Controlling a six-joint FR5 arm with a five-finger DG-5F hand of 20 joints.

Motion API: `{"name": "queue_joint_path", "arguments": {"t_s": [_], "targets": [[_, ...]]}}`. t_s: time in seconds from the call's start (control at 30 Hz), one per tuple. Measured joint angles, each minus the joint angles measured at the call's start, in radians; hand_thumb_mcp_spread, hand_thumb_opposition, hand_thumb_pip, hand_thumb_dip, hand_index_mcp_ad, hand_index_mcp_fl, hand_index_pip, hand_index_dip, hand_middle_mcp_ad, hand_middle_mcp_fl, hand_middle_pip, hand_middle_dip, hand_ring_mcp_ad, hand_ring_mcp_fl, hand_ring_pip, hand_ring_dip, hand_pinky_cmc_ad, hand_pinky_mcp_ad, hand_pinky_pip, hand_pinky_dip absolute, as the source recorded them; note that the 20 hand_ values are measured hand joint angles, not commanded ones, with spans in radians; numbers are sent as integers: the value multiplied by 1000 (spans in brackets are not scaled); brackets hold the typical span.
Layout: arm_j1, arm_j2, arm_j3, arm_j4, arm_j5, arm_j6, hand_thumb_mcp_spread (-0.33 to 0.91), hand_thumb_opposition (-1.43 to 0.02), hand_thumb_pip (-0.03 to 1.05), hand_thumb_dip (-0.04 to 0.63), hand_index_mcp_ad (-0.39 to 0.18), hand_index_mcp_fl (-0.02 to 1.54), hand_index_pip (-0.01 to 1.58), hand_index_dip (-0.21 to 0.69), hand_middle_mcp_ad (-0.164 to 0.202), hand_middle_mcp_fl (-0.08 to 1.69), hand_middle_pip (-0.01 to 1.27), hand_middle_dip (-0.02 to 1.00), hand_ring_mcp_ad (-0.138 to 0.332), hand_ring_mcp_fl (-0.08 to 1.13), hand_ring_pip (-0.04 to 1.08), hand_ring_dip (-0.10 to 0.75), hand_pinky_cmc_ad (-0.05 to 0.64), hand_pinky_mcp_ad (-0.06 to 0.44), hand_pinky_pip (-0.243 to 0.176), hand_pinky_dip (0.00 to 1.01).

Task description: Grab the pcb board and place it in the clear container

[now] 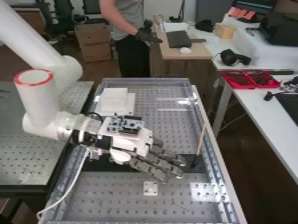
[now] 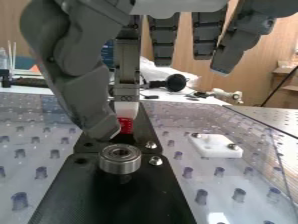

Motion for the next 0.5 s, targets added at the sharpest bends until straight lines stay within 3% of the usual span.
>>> {"name": "queue_joint_path", "arguments": {"t_s": [0.5], "targets": [[-16,-11,31,-35,-32,-17,466,-836,684,250,-66,126,1557,127,82,40,143,138,232,-2,82,19,325,180,-75,384]]}}
